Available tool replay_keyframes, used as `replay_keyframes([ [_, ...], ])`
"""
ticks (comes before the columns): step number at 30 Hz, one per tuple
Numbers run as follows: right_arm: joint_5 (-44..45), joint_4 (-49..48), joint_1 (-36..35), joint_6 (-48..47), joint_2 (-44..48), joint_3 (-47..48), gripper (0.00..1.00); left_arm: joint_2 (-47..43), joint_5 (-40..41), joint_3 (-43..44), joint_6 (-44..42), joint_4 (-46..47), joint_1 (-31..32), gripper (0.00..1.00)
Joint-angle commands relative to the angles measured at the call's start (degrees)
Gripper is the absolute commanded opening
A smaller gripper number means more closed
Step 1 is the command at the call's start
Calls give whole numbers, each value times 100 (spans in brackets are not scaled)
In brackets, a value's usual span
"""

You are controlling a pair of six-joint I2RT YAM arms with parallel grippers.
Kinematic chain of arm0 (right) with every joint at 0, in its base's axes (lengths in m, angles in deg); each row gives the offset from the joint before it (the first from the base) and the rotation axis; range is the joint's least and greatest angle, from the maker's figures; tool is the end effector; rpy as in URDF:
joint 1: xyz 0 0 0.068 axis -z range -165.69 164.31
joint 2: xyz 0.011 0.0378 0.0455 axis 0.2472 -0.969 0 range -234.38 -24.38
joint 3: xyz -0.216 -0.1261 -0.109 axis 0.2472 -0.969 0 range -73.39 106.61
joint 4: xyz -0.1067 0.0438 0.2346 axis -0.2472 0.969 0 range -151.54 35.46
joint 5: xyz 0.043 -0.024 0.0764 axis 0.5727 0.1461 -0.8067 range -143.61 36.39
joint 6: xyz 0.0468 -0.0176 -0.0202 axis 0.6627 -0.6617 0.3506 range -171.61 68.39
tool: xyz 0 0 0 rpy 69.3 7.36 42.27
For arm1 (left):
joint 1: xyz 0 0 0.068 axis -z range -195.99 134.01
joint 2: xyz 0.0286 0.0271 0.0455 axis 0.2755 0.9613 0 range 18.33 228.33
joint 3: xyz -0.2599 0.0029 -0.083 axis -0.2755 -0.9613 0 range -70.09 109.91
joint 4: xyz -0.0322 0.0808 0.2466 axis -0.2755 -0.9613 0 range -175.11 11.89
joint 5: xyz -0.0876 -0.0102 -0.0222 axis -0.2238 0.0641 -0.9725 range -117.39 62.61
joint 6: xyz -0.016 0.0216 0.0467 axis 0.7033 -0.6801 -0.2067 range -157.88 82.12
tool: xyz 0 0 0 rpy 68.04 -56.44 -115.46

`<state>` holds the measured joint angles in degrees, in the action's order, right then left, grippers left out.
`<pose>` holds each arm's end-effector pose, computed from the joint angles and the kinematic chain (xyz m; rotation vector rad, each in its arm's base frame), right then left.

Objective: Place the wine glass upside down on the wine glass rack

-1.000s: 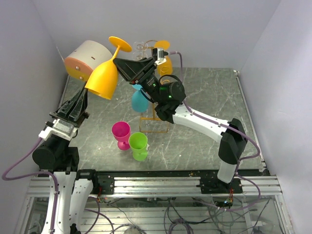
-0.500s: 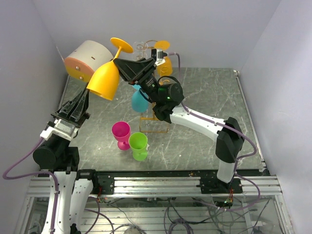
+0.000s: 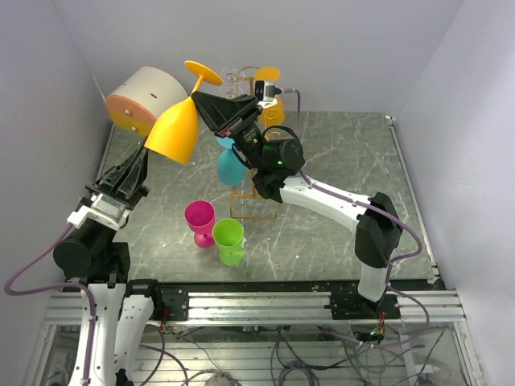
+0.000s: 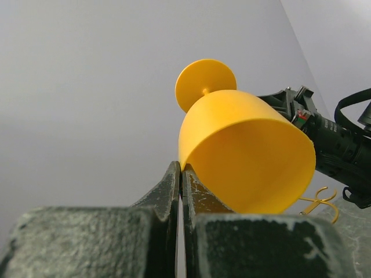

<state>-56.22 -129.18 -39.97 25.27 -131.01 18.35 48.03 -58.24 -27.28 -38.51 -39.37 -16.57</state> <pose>0.2403 0.3371 0.4487 0.1055 0.8085 2.2051 0.0804 -0.0175 0.4406 0.5184 0.6490 -0.1594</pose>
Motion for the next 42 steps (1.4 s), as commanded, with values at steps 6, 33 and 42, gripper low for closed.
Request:
replay_keyframes([
  [6, 211, 231, -114, -623, 511, -303, 0, 121, -320, 654, -209, -1687, -48, 30],
  [33, 2172, 4403, -87, -5888, 3202, -625, 0, 486, 443, 2196, -1533, -6166, -48, 82],
  [42, 2956, 6595, 1132, -6770, 3717, -395, 0, 1735, 1328, 2672, -1307, -7059, -100, 80],
])
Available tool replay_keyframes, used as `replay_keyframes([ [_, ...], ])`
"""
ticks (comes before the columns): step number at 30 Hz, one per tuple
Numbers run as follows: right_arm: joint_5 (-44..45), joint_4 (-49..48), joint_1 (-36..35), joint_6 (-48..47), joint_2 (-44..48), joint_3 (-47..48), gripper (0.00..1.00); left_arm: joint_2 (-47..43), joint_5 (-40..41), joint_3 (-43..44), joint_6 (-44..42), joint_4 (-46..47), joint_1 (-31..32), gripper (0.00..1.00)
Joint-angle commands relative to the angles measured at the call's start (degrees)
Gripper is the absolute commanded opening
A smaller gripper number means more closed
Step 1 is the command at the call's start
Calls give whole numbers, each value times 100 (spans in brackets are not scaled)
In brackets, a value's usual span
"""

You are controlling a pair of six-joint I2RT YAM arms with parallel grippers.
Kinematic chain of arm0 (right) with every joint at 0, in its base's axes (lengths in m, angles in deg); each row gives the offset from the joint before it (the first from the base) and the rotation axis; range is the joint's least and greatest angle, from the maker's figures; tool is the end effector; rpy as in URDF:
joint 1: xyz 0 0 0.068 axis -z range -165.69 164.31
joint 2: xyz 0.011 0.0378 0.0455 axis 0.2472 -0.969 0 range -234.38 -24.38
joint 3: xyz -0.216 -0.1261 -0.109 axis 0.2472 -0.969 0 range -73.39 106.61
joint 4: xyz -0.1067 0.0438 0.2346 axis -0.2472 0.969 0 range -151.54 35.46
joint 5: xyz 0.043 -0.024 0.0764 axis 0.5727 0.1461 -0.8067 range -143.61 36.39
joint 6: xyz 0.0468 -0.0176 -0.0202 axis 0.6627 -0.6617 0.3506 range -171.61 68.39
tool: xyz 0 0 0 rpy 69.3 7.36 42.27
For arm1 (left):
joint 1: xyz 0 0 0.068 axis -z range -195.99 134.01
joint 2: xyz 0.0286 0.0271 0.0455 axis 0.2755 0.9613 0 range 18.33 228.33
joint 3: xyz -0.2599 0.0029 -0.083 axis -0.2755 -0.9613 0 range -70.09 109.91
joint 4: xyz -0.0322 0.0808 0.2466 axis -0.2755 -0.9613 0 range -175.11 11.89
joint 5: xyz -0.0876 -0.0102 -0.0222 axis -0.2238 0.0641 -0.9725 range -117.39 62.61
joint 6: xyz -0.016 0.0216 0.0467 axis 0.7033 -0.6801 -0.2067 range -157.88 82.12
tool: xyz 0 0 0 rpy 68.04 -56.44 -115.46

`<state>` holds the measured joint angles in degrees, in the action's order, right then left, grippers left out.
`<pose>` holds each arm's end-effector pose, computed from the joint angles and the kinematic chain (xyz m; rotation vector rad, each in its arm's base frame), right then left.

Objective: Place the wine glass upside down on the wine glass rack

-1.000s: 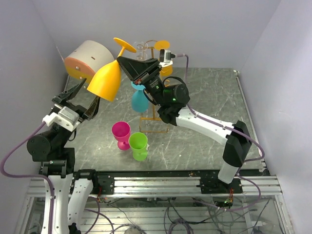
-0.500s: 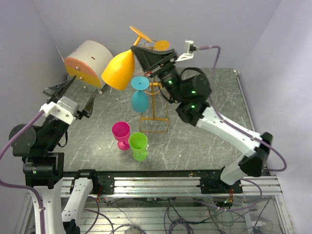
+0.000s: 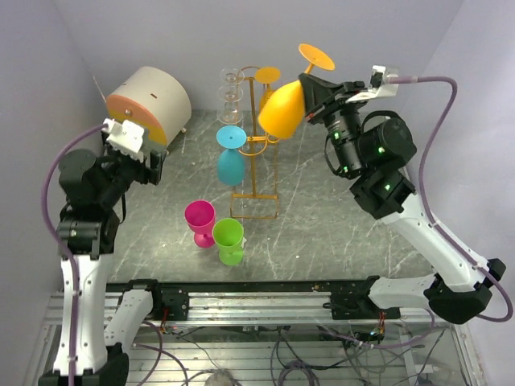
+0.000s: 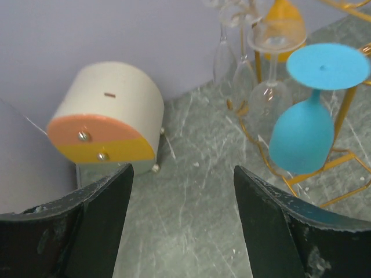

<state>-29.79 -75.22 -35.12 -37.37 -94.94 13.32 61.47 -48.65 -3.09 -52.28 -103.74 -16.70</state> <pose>0.1690 0.1754 0.5412 0.0475 1.1296 0.7768 0.1345 -0.0113 0.4448 0.4722 1.5291 -0.0923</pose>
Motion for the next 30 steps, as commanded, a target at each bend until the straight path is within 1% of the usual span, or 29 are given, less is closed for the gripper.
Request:
replay_keyframes([
  [1, 340, 1232, 810, -619, 197, 44, 0, 507, 334, 322, 27, -835, -94, 80],
  [4, 475, 1285, 1036, -937, 413, -199, 0, 1063, 491, 620, -37, -1559, -87, 78],
  [8, 535, 1859, 1200, -1081, 313, -114, 0, 2166, 505, 1339, -145, -2758, -94, 70],
  [9, 473, 1952, 1221, -1101, 277, -126, 0, 2324, 445, 1397, -132, -2865, -88, 69],
  [13, 181, 2181, 1378, -1233, -50, -76, 0, 2608, -54, 1426, 78, -3002, -87, 71],
  [16, -51, 2191, 1628, -1305, -374, 18, 0, 2627, 106, 1343, 13, -3075, -114, 73],
  [18, -437, 1962, 1914, -1287, -491, -133, 0, 2573, 305, 1255, -29, -3069, -130, 74],
  [21, -1121, 1392, 2299, -1217, -620, -552, 0, 2454, 175, 1196, -70, -3079, -249, 74],
  [24, -1599, 505, 2350, -1398, -600, -1066, 0, 2301, -220, 1049, -63, -3065, -531, 75],
  [26, -1834, 1, 2350, -1601, -641, -1319, 0, 2300, -442, 951, -93, -3132, -555, 76],
  [28, -2068, -279, 2363, -1796, -766, -1386, 0, 2349, -497, 868, -90, -3144, -554, 76],
  [30, -2341, -336, 2370, -2000, -972, -1313, 0, 2402, -447, 812, -80, -3116, -560, 76],
])
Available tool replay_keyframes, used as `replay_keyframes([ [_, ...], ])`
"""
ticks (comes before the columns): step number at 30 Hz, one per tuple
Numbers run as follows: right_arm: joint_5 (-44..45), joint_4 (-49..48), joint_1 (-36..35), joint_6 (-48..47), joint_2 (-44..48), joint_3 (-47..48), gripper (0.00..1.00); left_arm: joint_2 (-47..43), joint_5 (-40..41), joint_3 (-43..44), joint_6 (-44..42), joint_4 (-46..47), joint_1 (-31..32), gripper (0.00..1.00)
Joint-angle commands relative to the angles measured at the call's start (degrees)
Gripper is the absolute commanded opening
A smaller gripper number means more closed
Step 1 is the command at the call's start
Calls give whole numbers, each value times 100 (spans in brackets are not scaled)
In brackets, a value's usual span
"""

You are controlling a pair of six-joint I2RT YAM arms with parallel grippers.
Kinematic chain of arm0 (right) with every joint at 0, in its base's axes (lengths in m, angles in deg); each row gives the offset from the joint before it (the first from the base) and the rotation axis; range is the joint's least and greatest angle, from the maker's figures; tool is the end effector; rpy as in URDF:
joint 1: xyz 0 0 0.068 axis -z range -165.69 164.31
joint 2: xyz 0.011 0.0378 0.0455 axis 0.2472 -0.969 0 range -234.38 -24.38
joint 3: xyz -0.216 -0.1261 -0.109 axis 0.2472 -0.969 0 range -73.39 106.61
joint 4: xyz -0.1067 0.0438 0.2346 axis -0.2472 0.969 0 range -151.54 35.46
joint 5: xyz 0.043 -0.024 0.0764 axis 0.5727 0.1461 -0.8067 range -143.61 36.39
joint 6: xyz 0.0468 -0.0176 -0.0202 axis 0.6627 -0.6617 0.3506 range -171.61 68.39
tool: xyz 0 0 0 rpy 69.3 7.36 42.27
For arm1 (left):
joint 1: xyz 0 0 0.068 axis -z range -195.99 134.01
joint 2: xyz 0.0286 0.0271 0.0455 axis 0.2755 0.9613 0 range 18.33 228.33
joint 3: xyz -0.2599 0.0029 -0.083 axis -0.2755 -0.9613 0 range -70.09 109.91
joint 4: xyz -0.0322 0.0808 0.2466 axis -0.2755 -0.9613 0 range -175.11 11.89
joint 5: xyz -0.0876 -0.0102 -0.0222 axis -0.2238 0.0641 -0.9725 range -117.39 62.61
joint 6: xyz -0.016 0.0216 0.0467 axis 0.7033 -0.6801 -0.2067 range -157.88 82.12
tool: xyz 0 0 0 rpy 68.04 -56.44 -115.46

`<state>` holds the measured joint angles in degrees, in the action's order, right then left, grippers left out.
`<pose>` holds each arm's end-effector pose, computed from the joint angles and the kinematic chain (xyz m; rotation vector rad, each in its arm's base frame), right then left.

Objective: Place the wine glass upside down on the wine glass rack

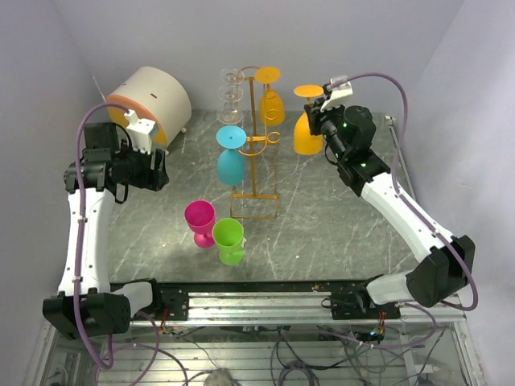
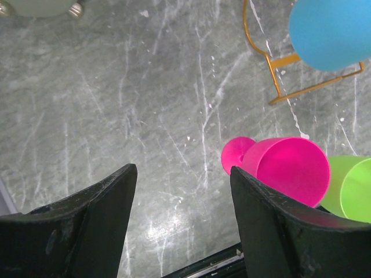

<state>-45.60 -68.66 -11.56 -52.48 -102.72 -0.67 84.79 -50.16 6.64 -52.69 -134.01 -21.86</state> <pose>0.2950 0.1376 0.4106 -0.2494 1.5295 0.2377 0.2201 0.0087 0.3820 0.3675 2.2779 -0.2873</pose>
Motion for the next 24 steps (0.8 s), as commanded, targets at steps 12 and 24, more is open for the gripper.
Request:
replay_keyframes([
  [12, -2004, -1506, 411, -1015, -938, 198, 0, 300, -452, -222, 180, 13, -40, 63],
  [24, -2531, -1871, 458, -675, -1584, 585, 0, 1277, -1170, 459, -278, -1170, 59, 66],
])
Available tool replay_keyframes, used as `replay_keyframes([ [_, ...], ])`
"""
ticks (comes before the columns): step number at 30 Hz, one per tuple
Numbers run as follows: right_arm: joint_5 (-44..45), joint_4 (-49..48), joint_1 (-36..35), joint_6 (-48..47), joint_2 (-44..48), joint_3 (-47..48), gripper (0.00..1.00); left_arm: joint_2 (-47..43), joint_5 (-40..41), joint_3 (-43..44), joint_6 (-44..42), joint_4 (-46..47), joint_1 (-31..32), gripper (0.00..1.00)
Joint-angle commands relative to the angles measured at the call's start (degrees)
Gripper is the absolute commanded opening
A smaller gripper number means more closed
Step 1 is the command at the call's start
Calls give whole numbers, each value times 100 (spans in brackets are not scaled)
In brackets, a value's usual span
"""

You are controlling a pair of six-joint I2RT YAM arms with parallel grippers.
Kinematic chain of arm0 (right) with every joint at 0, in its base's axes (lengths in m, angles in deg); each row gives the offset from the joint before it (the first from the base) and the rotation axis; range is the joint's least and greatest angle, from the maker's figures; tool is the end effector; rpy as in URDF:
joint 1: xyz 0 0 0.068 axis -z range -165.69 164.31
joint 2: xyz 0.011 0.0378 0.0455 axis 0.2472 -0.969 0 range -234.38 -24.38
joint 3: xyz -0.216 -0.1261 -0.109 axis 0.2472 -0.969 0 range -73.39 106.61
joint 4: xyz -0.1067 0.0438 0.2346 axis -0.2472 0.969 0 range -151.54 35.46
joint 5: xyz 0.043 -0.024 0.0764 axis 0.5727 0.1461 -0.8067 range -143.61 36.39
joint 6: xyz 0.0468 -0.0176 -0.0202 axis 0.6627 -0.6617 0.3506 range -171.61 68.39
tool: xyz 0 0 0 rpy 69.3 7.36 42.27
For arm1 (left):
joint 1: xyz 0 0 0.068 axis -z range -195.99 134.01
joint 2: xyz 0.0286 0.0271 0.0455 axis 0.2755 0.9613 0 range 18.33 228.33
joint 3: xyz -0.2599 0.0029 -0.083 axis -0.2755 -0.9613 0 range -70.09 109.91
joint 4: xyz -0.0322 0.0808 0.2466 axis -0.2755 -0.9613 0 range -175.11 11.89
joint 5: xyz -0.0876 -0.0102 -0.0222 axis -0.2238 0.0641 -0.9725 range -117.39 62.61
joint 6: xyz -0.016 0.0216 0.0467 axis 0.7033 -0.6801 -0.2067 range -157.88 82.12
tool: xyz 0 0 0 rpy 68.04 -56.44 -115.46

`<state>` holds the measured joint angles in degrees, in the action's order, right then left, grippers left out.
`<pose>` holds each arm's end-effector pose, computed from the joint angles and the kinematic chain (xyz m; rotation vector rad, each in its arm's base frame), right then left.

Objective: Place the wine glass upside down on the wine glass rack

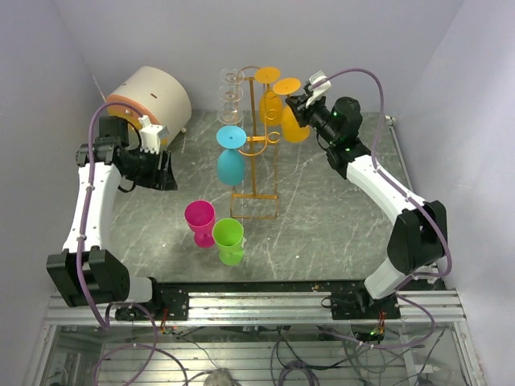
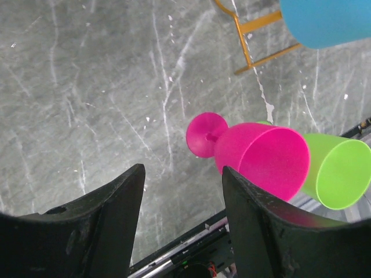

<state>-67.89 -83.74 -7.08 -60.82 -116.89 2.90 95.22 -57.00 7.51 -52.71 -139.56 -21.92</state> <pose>0.3612 0.1510 0.3777 -0.5833 1.3598 0.3551 0.2563 0.0089 0.3422 0.3663 2.4813 -0.5329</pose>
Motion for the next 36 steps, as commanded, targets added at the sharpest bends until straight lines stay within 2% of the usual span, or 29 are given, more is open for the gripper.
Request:
replay_keyframes([
  [1, -311, -383, 11, 191, -228, 262, 0, 318, -409, 403, -340, -728, 125, 66],
  [14, -547, -747, 12, 148, -392, 115, 0, 374, -387, 340, -385, -764, 246, 64],
  [36, -828, -620, -81, 92, -967, 567, 0, 291, -402, 107, -376, -633, 246, 65],
])
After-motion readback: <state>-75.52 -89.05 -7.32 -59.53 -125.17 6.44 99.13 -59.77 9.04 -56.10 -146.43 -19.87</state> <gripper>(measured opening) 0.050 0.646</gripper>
